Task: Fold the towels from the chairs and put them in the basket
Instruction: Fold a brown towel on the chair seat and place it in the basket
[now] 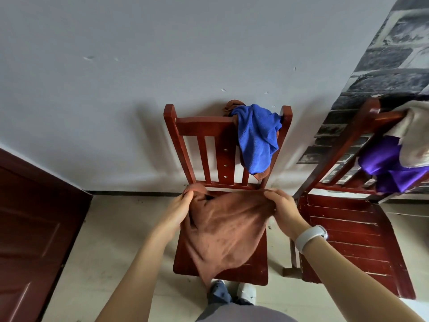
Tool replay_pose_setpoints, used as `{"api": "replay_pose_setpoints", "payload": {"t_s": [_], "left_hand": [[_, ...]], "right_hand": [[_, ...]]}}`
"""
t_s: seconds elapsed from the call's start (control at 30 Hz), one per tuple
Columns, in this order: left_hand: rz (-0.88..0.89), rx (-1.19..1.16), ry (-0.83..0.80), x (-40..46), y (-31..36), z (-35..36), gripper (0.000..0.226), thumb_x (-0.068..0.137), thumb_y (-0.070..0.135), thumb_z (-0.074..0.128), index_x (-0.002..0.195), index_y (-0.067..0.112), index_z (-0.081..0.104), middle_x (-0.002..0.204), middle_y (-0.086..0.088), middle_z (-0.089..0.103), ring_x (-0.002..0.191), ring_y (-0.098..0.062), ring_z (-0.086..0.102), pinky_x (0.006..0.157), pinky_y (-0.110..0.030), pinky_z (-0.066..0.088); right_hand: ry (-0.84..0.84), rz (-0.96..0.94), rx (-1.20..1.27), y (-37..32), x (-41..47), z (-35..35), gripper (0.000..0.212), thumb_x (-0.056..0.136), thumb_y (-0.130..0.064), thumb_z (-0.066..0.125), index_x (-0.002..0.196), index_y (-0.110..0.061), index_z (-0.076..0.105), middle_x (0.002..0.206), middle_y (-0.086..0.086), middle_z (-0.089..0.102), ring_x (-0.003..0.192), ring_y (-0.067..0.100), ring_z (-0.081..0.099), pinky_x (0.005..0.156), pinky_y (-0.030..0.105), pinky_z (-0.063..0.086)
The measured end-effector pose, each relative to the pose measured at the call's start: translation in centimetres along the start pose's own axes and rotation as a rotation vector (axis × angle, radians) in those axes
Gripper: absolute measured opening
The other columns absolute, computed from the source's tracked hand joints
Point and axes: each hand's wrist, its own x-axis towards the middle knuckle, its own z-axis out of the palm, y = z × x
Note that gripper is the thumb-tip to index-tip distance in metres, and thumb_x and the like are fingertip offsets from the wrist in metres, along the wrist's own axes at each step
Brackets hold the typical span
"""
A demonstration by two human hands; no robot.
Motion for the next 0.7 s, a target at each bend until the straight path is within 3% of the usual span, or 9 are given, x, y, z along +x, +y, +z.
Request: {"api": "replay_pose_setpoints", "payload": {"t_s": [0.07,0.2,0.3,0.4,0.5,0.57,0.63,0.7], "left_hand": [[-0.026,0.001,0.069,0.1,-0.9,-0.8,0.031,0.093,0.026,0.050,0.115,0.007,0.060,0.122,-0.011,0.060,0.111,-0.028,0.056,0.101,-0.041,0.042],[-0.116,-0.001,0.116,0.0,-2.7,-0.8,0.024,0.088,0.019,0.060,0.105,0.003,0.060,0.112,-0.017,0.063,0.106,-0.033,0.058,0.098,-0.046,0.044],[-0.086,0.051,0.163,0.1,-3.7,-0.4,0.030,0.091,0.024,0.054,0.116,0.008,0.052,0.120,-0.012,0.056,0.109,-0.027,0.053,0.099,-0.040,0.042],[0.029,0.331,0.228,-0.1,-4.3,-0.4,0.032,0.097,0.026,0.039,0.122,0.006,0.044,0.124,-0.012,0.052,0.113,-0.028,0.050,0.094,-0.035,0.037],[0.139,0.415,0.268,0.0,-4.6,-0.5,0.027,0.097,0.022,0.039,0.117,0.006,0.047,0.120,-0.014,0.055,0.109,-0.031,0.052,0.094,-0.037,0.039],[0.186,0.367,0.235,0.0,-4.6,-0.5,0.018,0.094,0.022,0.048,0.107,0.012,0.055,0.111,-0.009,0.058,0.097,-0.024,0.055,0.084,-0.033,0.044],[0.181,0.272,0.142,-0.2,-4.9,-0.7,0.006,0.090,0.018,0.056,0.092,0.019,0.062,0.101,-0.004,0.062,0.093,-0.022,0.057,0.080,-0.034,0.047],[0.186,0.199,0.060,-0.8,-5.4,-0.7,0.017,0.089,0.008,0.055,0.087,0.022,0.064,0.098,-0.006,0.063,0.096,-0.024,0.058,0.086,-0.040,0.048]], "right_hand": [[0.042,-0.056,-0.084,0.5,0.0,-2.1,0.008,0.086,-0.004,0.054,0.082,-0.009,0.058,0.075,0.012,0.058,0.067,0.022,0.055,0.058,0.031,0.045],[-0.129,-0.044,-0.165,1.8,-1.3,-4.6,0.018,0.086,0.001,0.053,0.075,-0.013,0.050,0.067,0.004,0.055,0.051,0.012,0.055,0.045,0.022,0.042],[-0.119,-0.002,-0.014,1.9,-1.8,-5.7,0.024,0.086,0.005,0.046,0.073,-0.015,0.049,0.072,0.006,0.055,0.063,0.018,0.056,0.051,0.026,0.044],[-0.066,0.021,0.001,1.9,-2.0,-7.4,0.028,0.087,0.006,0.041,0.078,-0.015,0.055,0.079,0.007,0.055,0.070,0.019,0.055,0.055,0.027,0.044],[-0.036,-0.017,-0.254,2.4,-2.2,-9.1,0.030,0.087,0.006,0.046,0.094,-0.019,0.061,0.096,0.011,0.058,0.084,0.024,0.057,0.067,0.032,0.050],[-0.022,-0.053,-0.442,2.6,-2.3,-10.0,0.034,0.086,0.003,0.051,0.108,-0.022,0.059,0.104,0.007,0.058,0.092,0.023,0.056,0.080,0.031,0.050],[0.020,-0.113,-0.585,2.6,-2.6,-10.5,0.034,0.084,0.001,0.056,0.107,-0.024,0.060,0.097,-0.001,0.059,0.084,0.012,0.056,0.068,0.015,0.047],[0.077,-0.185,-0.726,2.6,-2.8,-11.1,0.024,0.082,-0.001,0.059,0.093,-0.023,0.062,0.088,-0.005,0.060,0.079,0.007,0.055,0.061,0.012,0.039]]}}
